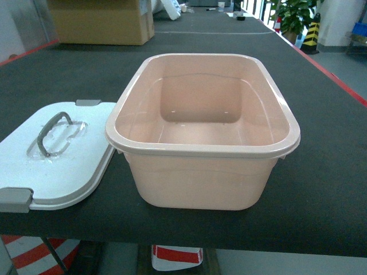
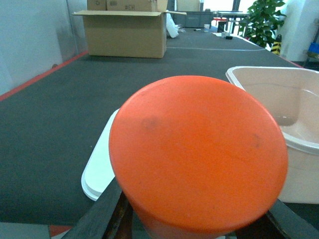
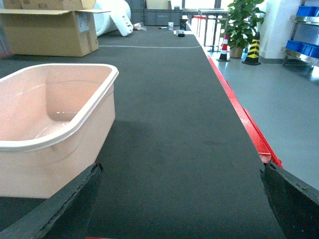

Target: Pick capacitor and pack into box

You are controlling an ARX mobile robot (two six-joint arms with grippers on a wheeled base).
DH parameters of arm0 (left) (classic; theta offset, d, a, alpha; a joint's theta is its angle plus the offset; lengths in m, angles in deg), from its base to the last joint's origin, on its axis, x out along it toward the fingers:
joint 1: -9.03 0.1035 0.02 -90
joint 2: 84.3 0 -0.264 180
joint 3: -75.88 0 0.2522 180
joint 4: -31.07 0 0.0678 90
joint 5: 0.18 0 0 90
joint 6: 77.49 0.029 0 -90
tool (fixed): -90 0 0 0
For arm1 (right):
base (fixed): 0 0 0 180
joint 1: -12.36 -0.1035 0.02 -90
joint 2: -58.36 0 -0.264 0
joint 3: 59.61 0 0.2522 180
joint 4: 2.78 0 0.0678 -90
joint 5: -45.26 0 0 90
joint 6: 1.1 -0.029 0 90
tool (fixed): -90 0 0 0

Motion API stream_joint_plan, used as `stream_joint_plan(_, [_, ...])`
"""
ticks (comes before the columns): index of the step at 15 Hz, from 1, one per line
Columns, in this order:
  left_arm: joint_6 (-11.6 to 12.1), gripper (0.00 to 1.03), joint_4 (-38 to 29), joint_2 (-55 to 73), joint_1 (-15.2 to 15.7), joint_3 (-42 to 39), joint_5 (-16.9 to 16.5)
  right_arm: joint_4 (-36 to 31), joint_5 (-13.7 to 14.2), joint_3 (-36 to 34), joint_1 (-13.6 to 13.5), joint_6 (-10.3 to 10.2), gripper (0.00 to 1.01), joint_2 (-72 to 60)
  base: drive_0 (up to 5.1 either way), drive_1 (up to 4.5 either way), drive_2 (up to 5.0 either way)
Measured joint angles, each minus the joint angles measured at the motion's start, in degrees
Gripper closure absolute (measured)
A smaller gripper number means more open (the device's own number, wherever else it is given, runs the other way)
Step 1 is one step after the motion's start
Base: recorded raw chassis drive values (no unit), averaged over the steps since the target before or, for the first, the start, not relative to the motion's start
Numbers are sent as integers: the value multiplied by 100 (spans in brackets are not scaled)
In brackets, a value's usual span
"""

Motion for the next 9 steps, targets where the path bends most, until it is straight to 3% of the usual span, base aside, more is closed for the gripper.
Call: stream_joint_plan(9, [0,60,13,0,0,0,0,-2,2,0,0,0,3,0,0,0,0])
